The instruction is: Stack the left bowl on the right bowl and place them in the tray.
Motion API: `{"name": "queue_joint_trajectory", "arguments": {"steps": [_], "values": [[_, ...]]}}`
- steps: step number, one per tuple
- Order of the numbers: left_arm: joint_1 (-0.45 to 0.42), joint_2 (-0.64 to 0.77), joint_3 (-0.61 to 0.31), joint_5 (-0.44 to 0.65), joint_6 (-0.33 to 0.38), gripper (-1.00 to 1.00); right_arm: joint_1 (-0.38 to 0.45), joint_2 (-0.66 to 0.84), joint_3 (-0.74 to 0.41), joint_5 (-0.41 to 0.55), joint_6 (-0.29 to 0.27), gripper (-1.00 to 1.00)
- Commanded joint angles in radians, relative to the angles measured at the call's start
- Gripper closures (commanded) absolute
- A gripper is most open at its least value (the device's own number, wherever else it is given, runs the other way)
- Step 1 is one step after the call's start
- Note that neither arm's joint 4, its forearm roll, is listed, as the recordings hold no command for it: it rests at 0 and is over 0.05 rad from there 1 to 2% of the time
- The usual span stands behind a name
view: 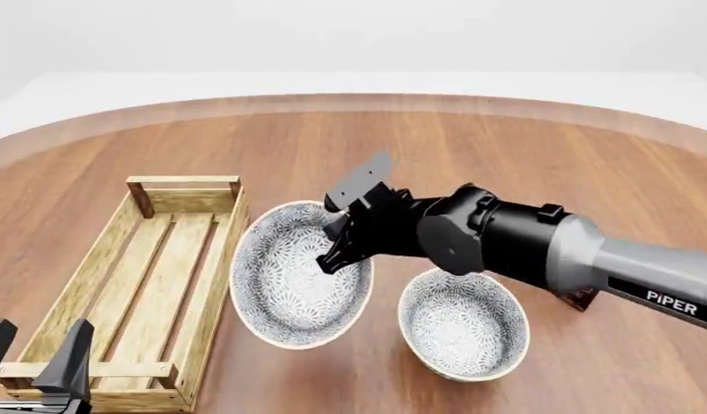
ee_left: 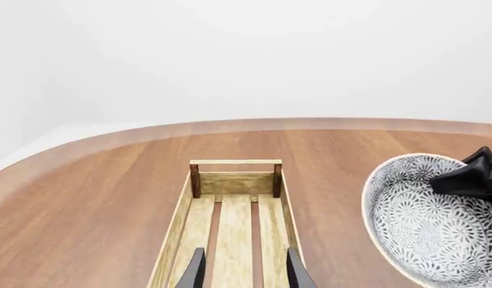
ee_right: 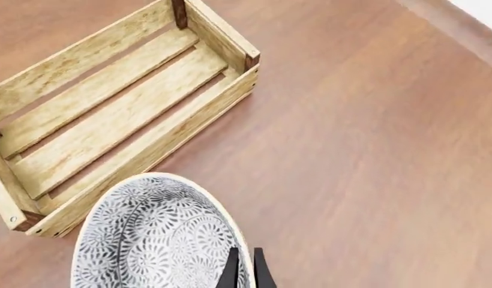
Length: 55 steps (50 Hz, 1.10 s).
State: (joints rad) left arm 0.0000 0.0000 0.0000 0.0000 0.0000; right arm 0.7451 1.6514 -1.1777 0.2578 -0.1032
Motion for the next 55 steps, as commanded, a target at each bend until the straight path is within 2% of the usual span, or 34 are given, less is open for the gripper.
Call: {"name": "queue_joint_trajectory", "arguments": {"steps": [1,9,11,12,13,21,33,39,55], "values": [[0.0,0.0,0.0,0.0,0.0,-1.0,-0.06,-0.124,-0.001,0.044,0.036,1.0],[0.0,0.0,0.0,0.0,0.0,-1.0,-0.09,-0.2,0.009,0.09,0.068,1.0],[0.0,0.0,0.0,0.0,0.0,-1.0,-0.116,-0.199,0.007,0.106,0.054,1.0],[0.0,0.0,0.0,0.0,0.0,-1.0,-0.103,-0.219,0.014,0.102,0.075,1.0],[0.0,0.0,0.0,0.0,0.0,-1.0,-0.115,-0.224,0.016,0.113,0.066,1.0],[0.0,0.0,0.0,0.0,0.0,-1.0,-0.155,-0.304,0.047,0.137,0.1,1.0],[0.0,0.0,0.0,0.0,0.0,-1.0,-0.227,-0.474,0.147,0.182,0.165,1.0],[0.0,0.0,0.0,0.0,0.0,-1.0,-0.247,-0.575,0.214,0.2,0.218,1.0],[0.0,0.0,0.0,0.0,0.0,-1.0,-0.314,-0.729,0.407,0.148,0.298,1.0]]}}
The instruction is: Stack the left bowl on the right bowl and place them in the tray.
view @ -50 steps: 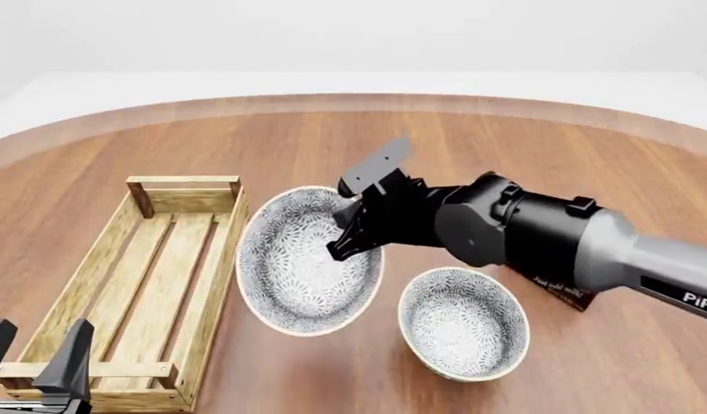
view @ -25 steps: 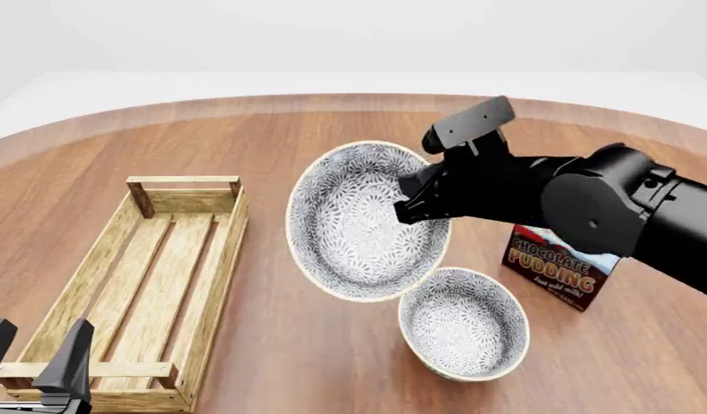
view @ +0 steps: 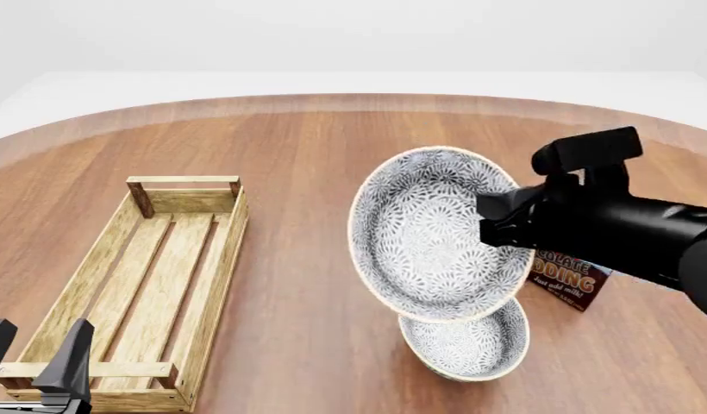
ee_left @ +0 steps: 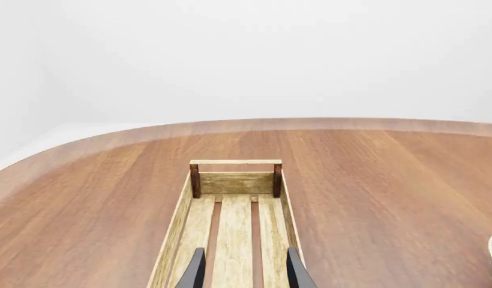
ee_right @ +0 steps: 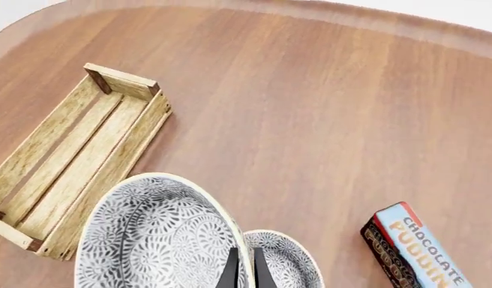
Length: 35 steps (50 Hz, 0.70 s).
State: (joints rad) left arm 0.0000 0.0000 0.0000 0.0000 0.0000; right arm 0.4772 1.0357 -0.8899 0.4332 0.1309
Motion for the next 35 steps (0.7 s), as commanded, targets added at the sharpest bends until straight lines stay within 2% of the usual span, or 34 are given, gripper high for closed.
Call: {"name": "queue_joint_trajectory", "arguments": {"steps": [1,21,35], "values": [[0.0,0.0,0.0,0.0,0.0,-1.0,-0.051,-0.125,0.135,-0.035,0.074,1.0],[0.0,0.0,0.0,0.0,0.0,-1.0,-0.12,-0.188,0.303,-0.137,0.152,1.0],[0.0,0.0,0.0,0.0,0.0,-1.0,-0.172,-0.133,0.382,-0.239,0.176,1.0]]}}
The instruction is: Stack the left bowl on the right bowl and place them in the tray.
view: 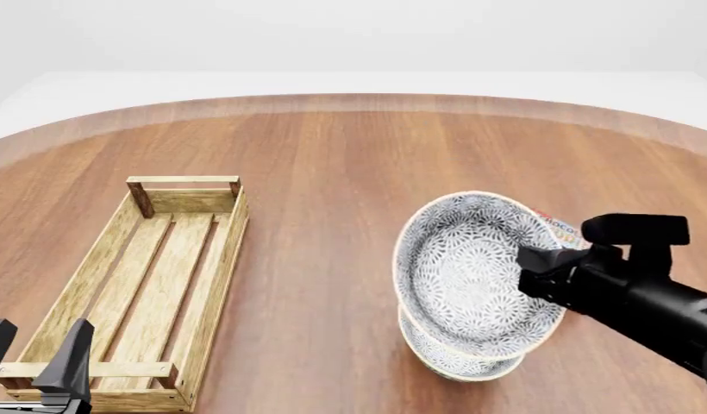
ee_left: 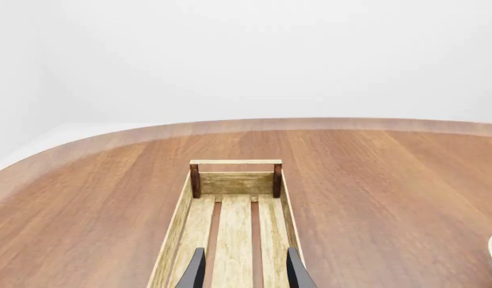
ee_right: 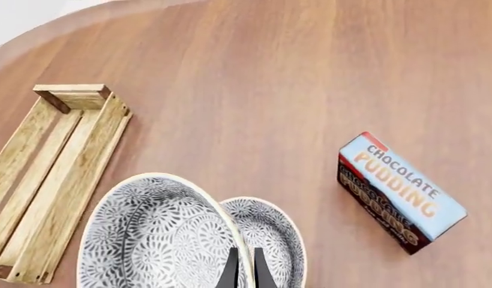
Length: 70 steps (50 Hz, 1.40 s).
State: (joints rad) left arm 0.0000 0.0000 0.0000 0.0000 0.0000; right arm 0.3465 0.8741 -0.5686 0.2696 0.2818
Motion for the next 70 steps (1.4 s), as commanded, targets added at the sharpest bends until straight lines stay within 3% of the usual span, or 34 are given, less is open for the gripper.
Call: {"name": "queue_joint_trajectory", "arguments": {"steps": [1,30,70], "values": [[0.0,0.0,0.0,0.0,0.0,-1.0,-0.049,0.039,0.066,-0.087,0.032,1.0],[0.0,0.0,0.0,0.0,0.0,-1.0,-0.072,0.229,0.127,-0.28,0.063,1.0],[0.0,0.0,0.0,0.0,0.0,-1.0,-0.096,0.36,0.211,-0.458,0.093,1.0]]}}
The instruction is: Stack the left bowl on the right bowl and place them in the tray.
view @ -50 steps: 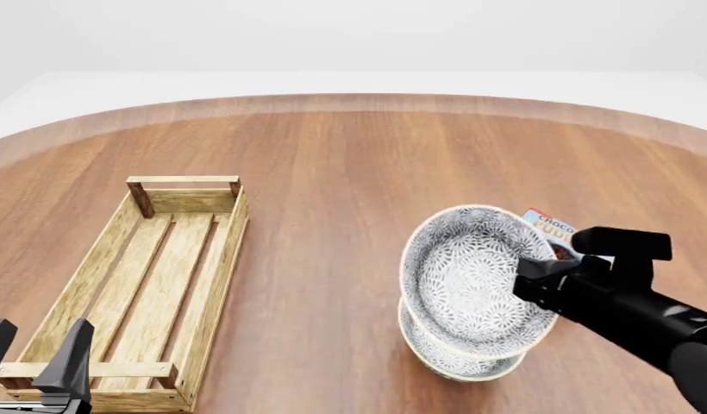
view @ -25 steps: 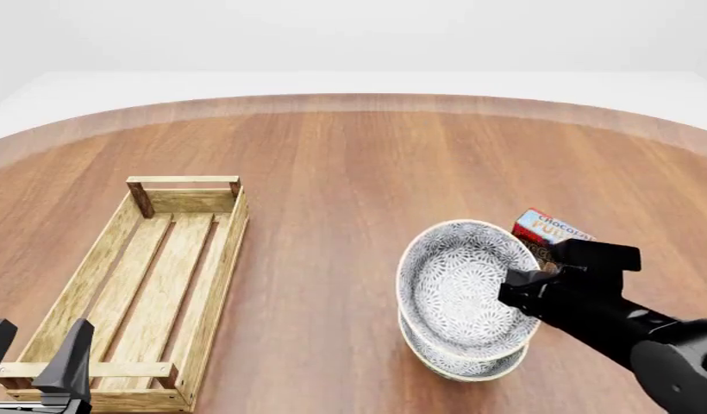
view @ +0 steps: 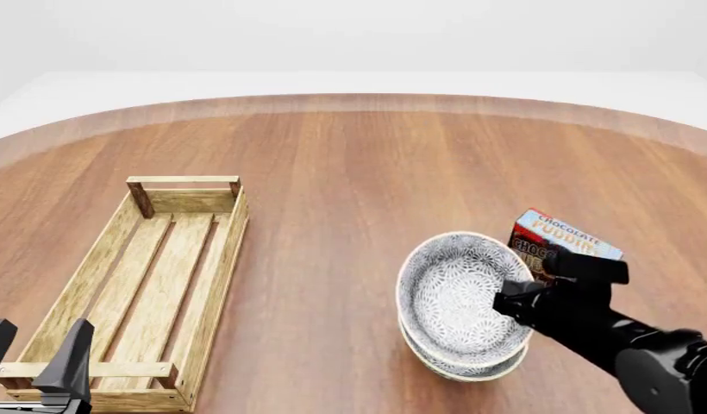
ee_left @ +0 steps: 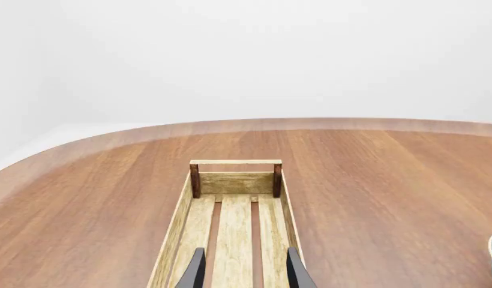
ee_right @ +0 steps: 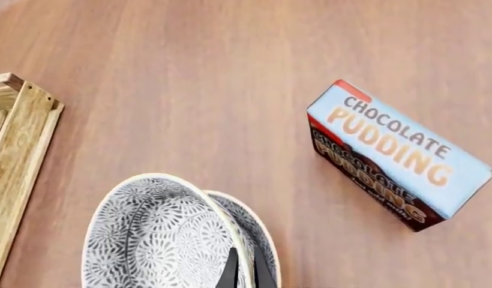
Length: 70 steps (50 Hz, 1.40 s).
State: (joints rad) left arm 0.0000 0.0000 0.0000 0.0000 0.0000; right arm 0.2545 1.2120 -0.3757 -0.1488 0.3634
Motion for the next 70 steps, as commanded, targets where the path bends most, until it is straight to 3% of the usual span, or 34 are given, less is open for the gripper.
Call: {"name": "queue_joint_trajectory", "arguments": {"steps": [1,15,16,40,43,49,66,70], "values": [[0.0,0.0,0.0,0.0,0.0,-1.0,-0.004,0.024,0.02,-0.042,0.012,1.0],[0.0,0.0,0.0,0.0,0.0,-1.0,-0.018,0.055,0.026,-0.061,-0.007,1.0],[0.0,0.0,0.0,0.0,0.0,-1.0,-0.016,0.05,0.027,-0.059,-0.008,-1.0],[0.0,0.0,0.0,0.0,0.0,-1.0,0.001,-0.033,0.012,0.013,-0.032,-1.0],[0.0,0.0,0.0,0.0,0.0,-1.0,-0.014,-0.118,-0.017,0.104,-0.048,-1.0],[0.0,0.0,0.0,0.0,0.0,-1.0,-0.046,-0.187,-0.022,0.166,-0.061,-1.0],[0.0,0.0,0.0,0.0,0.0,-1.0,-0.063,-0.132,0.119,0.001,-0.019,-1.0],[0.0,0.0,0.0,0.0,0.0,-1.0,-0.05,-0.047,0.16,-0.108,0.002,-1.0]]}}
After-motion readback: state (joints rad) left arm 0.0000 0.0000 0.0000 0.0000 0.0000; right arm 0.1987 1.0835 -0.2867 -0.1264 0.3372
